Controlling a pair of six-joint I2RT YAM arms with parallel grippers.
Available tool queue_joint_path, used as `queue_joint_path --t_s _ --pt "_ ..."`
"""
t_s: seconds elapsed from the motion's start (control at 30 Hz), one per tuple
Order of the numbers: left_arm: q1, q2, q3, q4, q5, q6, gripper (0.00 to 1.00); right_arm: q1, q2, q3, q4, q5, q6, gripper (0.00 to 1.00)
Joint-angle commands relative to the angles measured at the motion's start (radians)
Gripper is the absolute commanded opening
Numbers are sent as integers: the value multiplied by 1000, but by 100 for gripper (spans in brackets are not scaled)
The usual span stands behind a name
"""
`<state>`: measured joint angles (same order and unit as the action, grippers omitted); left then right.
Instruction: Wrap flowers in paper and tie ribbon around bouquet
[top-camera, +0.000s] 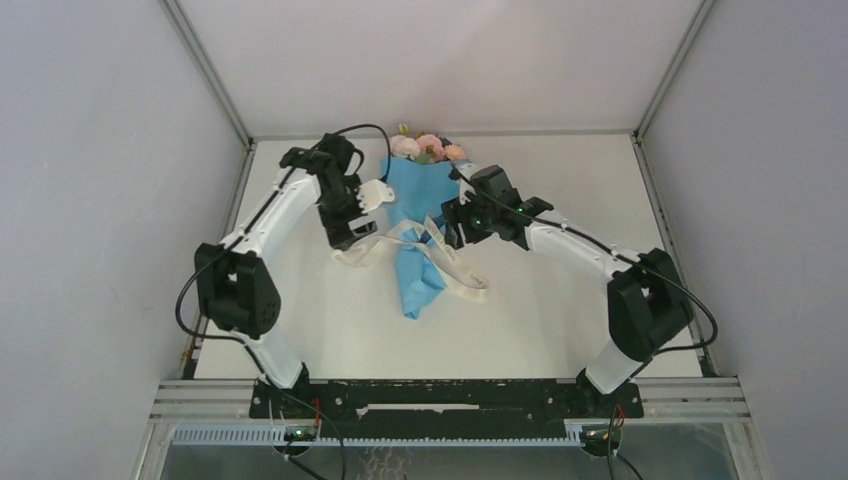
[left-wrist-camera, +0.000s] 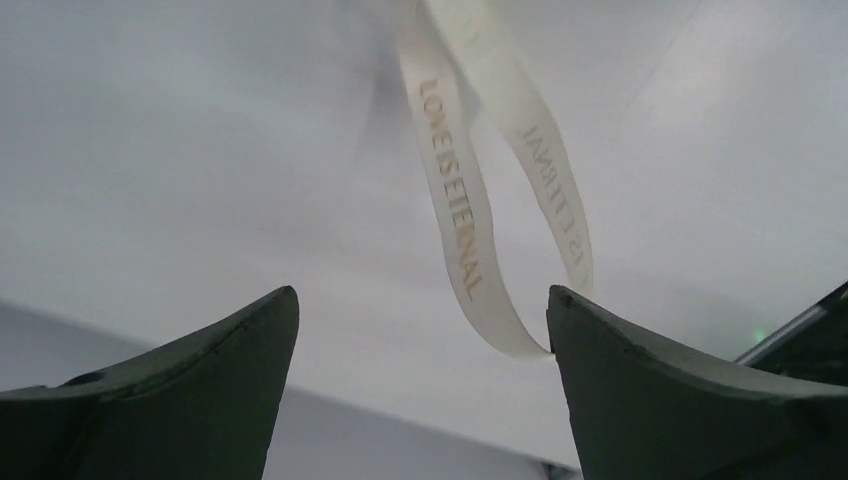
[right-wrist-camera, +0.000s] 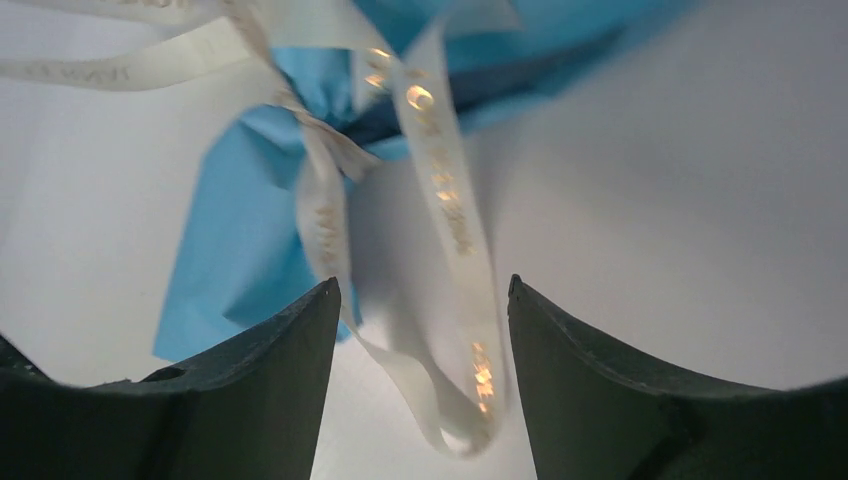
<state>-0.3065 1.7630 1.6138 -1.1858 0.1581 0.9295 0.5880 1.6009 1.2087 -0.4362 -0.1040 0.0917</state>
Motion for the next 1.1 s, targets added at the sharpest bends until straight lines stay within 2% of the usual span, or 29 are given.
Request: queue_joint_path --t_s 0.0,0.1,0.2,0.33,0.43,0.53,0.73,0.83,0.93,1.07 --pt "51 -83 -110 -28 -346 22 98 -21 88 2 306 -285 -76 71" --pt "64 -70 -194 14 -568 -10 98 -48 157 10 393 -342 -46 70" --pt "65 -71 -270 14 -698 -18 99 -52 210 19 426 -390 -30 69" --pt "69 -67 -339 2 -777 -36 100 -56 273 26 426 -390 -18 68" --pt "69 -74 -367 5 -769 -38 100 -65 308 26 462 -354 -15 65" --pt "57 -108 -332 16 -646 -39 100 -72 328 26 477 -333 -15 58" --pt "56 -149 -161 120 -243 -133 100 -75 354 26 487 -385 -10 39" --pt "50 -141 -141 163 -135 -162 100 -80 351 26 473 -406 -10 19" --pt "34 -129 -129 125 -59 -132 100 -95 313 9 457 -418 -5 0" --pt "-8 -112 -120 56 39 -82 100 -130 208 -42 488 -463 27 0"
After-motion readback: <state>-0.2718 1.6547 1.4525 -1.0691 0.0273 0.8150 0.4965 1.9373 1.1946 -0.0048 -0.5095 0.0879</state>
